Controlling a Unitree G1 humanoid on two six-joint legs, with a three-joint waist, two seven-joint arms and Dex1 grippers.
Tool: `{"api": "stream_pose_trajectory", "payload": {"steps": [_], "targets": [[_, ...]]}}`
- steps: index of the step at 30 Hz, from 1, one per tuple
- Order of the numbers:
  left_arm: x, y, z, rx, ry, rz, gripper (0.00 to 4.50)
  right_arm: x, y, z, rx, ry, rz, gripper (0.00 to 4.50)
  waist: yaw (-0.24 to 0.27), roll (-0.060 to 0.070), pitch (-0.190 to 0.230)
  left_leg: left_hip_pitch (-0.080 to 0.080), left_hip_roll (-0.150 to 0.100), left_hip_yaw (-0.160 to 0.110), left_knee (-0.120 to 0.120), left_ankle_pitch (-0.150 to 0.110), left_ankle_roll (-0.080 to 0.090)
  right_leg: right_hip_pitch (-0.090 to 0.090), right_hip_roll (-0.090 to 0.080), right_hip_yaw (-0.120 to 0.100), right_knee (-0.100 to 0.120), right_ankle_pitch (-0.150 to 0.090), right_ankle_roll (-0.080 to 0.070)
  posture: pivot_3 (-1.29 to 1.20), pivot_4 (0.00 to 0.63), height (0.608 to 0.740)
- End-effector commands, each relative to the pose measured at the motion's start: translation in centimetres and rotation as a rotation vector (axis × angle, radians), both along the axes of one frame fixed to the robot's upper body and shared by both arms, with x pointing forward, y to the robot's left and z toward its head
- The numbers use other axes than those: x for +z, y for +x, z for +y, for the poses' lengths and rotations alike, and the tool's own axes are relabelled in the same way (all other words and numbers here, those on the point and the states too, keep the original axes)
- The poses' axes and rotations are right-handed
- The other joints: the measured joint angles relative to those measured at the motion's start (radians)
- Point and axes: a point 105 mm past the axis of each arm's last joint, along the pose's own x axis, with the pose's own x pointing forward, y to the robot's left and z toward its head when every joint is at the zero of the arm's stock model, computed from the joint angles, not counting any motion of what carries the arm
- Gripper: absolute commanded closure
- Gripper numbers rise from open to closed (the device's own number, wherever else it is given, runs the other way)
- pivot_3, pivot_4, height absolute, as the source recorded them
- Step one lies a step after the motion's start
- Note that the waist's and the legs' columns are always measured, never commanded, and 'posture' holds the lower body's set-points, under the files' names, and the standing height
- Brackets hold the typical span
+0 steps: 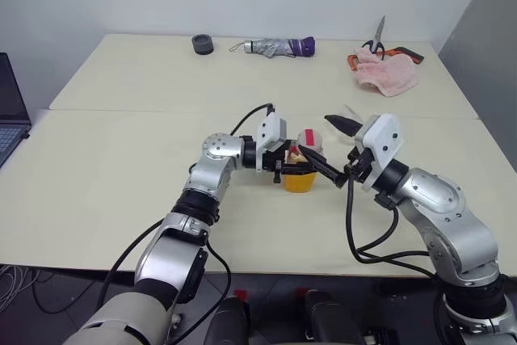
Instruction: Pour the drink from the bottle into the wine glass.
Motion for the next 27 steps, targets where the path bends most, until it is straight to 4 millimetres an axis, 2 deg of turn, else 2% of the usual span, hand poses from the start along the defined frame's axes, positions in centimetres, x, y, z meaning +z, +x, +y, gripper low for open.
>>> {"api": "stream_pose_trajectory", "payload": {"steps": [1, 27], "targets": [[1.4, 0.0, 0.1, -0.018, -0.018, -0.056, 2.74, 1.0, 0.5, -2.4, -0.101, 0.006, -0.039, 0.52, 0.0, 0.0, 0.0, 0.0, 0.0, 0.0, 0.0, 0.0, 0.0, 0.0, 0.0, 0.0, 0.0, 0.0, 0.0, 0.0, 0.15, 0.74], [1.7, 0.2, 0.4, -0.013, -0.017, -0.066, 2.78, 0.8, -0.7, -1.8, -0.032, 0.017, -0.003, 0.52, 0.0, 0.0, 0.0, 0.0, 0.0, 0.0, 0.0, 0.0, 0.0, 0.0, 0.0, 0.0, 0.0, 0.0, 0.0, 0.0, 0.15, 0.74]]}}
